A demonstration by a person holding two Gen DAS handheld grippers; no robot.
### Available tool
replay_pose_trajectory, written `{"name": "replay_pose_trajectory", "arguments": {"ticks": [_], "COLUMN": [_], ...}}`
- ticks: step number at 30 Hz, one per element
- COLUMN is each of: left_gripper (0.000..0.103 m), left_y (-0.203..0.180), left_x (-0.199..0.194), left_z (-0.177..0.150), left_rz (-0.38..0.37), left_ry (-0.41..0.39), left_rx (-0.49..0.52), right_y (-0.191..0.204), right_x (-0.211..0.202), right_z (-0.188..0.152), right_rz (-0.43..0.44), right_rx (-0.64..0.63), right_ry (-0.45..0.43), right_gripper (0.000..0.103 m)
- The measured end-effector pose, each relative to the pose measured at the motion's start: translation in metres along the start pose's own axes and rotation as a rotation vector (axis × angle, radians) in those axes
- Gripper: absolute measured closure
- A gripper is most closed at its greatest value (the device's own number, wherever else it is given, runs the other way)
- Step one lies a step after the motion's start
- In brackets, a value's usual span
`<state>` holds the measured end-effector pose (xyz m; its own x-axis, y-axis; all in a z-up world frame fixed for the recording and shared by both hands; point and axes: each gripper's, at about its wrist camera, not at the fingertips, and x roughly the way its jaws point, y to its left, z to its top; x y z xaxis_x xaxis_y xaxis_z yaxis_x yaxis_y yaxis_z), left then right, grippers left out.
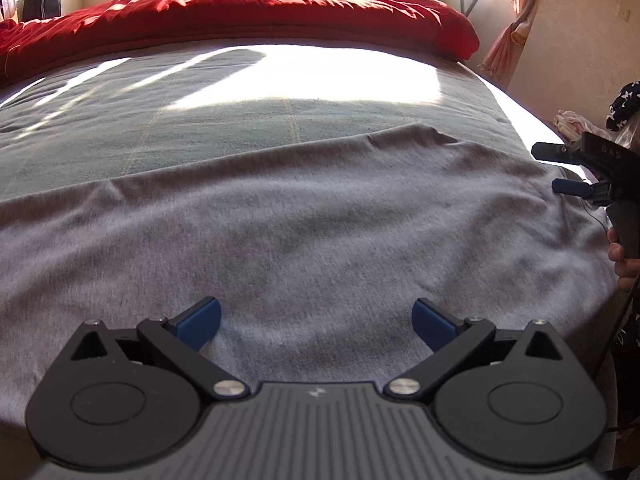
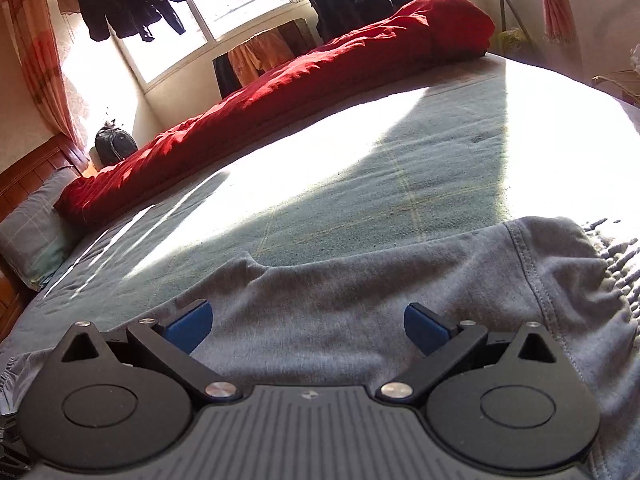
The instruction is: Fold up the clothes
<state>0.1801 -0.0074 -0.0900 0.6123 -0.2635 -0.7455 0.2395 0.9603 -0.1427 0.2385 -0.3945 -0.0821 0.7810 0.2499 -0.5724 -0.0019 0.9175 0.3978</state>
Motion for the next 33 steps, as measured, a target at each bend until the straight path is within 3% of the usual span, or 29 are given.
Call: {"name": "replay_pose_trajectory", "arguments": {"ticks": [3,7,10,13,16,19,23,26,29,33], "left_gripper": [0.002,0.002,0.001,0.001,0.001,0.001,0.001,0.001,0.001,0.001], "left_y": [0.000,0.001,0.001,0.000,-0.001,-0.006,-0.015,-0.018,-0.013,-0.014], "left_x": [0.001,0.001,0.002,0.002,-0.001,-0.009,-0.020,-0.016,-0.003,-0.006], "left_z": [0.000,0.001,0.000,0.000,0.001,0.001,0.000,-0.004,-0.010,-0.017], "left_rz": [0.005,0.001,0.000,0.006,0.022,0.029,-0.005,-0.019,-0.017,-0.014], "left_ry": [0.005,0.005,0.002,0.006,0.010,-0.011,-0.046,-0.022,0.031,0.006], "left_rx": [0.007,-0.001,-0.005,0.007,0.002,0.022,0.057,0.059,0.025,0.064], "right_y": [-0.017,-0.015,-0.019,-0.038,-0.045,-0.037,-0.025,-0.021,-0.020,-0.017], "right_x": [0.012,-0.011,-0.028,-0.025,-0.041,-0.061,-0.077,-0.081,-0.075,-0.065], "right_z": [-0.002,-0.001,-0.001,-0.005,-0.010,-0.010,-0.017,-0.029,-0.042,-0.059], "right_rz": [-0.032,-0.031,-0.080,-0.168,-0.128,-0.124,-0.090,-0.087,-0.128,-0.186], "right_rx": [0.041,0.050,0.044,0.094,0.135,0.103,0.031,-0.002,-0.033,-0.076], "right_ry": [0.049,-0.009,-0.050,0.025,0.002,-0.010,0.049,0.103,0.124,0.149], "right_gripper": [0.000,0.000,0.000,0.000,0.000,0.000,0.000,0.000,0.000,0.000]}}
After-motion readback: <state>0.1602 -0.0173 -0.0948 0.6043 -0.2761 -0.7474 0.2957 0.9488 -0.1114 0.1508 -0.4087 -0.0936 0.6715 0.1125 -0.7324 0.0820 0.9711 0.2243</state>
